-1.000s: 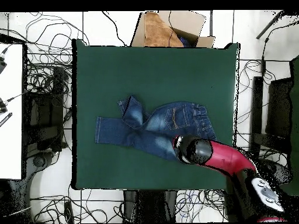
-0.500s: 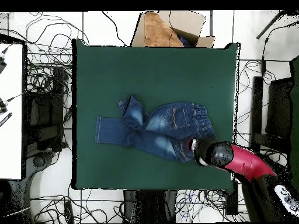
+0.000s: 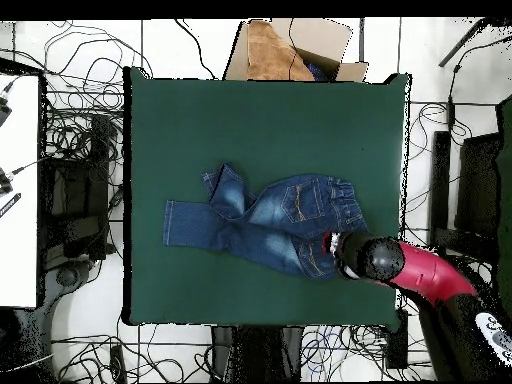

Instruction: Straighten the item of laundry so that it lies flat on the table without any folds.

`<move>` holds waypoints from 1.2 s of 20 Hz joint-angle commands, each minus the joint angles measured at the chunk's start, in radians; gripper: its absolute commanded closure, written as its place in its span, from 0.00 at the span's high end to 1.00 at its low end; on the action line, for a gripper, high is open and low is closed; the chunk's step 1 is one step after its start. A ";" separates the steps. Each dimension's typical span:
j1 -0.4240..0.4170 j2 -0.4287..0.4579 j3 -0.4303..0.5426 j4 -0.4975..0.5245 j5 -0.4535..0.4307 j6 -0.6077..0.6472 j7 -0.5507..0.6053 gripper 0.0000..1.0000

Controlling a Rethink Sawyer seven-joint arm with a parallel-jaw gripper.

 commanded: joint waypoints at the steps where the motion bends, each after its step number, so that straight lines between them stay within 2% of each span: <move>1: -0.023 0.006 0.120 -0.077 -0.081 0.147 -0.234 1.00; 14: -0.076 -0.011 0.181 -0.129 -0.162 0.222 -0.283 1.00; 24: -0.063 0.038 0.166 -0.146 -0.225 0.156 -0.264 1.00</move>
